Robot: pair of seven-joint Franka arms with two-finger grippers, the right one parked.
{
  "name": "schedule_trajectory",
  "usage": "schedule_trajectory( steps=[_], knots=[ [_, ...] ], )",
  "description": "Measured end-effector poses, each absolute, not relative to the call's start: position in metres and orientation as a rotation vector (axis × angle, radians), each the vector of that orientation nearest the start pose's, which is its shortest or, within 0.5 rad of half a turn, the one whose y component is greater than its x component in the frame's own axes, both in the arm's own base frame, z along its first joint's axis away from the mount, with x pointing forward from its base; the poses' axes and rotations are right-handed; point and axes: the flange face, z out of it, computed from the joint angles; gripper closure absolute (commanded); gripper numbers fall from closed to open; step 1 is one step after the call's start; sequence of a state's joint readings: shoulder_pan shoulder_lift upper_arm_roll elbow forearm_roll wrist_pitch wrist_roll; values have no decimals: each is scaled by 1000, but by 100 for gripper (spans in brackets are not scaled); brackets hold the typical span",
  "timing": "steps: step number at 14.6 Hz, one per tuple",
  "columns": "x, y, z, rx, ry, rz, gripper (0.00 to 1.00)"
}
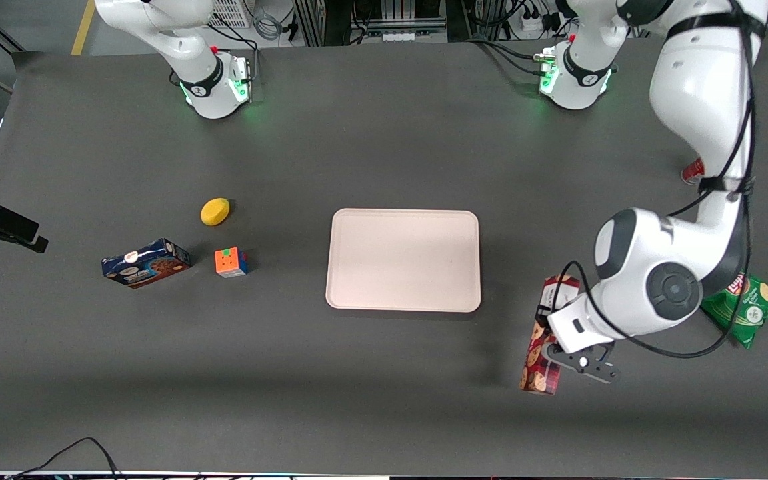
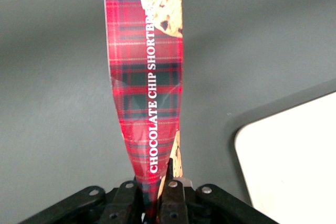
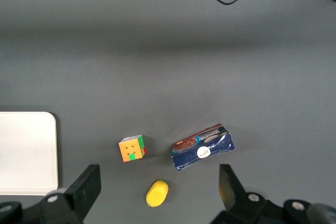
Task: Place red cookie box on tray
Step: 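Carry the hanging box over the white tray's edge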
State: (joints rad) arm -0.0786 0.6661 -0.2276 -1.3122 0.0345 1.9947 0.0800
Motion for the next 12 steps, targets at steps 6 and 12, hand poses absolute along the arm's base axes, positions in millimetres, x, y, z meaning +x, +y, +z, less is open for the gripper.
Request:
schedule_trajectory(
  steps=[6,12],
  knots=[
    [662,-251,378,-3224,187,138,100],
    [598,-341,309,-3244,73,0,100]
  ],
)
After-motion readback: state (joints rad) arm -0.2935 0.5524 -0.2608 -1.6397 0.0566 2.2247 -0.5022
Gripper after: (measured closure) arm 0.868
